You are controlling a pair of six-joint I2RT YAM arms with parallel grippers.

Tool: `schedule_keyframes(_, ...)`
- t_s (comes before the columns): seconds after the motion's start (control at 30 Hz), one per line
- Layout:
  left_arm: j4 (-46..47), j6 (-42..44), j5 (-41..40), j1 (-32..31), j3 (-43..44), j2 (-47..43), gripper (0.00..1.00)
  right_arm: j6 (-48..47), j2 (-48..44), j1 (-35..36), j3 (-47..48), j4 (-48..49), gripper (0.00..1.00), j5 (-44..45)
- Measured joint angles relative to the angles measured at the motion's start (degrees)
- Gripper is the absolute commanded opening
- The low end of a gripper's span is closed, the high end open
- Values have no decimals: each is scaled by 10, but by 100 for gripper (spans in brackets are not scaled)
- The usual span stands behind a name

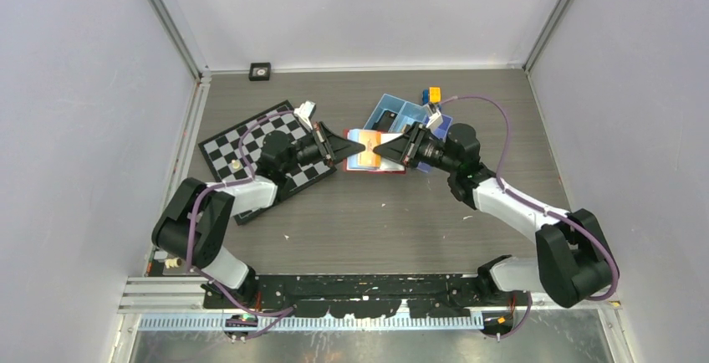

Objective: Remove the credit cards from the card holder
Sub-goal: Remove the credit card from the card holder, then place the credit card in the storage box.

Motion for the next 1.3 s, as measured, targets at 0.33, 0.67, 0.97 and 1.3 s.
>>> schedule_keyframes(0.33,57,-47,10,4,0,42,8,82,29,-32,-36,108,0,-37)
schedule_keyframes(0.67,66,-52,5,31,-10,42,6,110,14,-117,-73,116,1,-18)
schedule_keyframes(0.97,-37,13,-20,58,-25,7,3,45,-71,-136,-76,13,0,57)
schedule_keyframes(1.3,-147,95,-53,61,-25,-62,0,23,-13,-138,-34,-63,1,153)
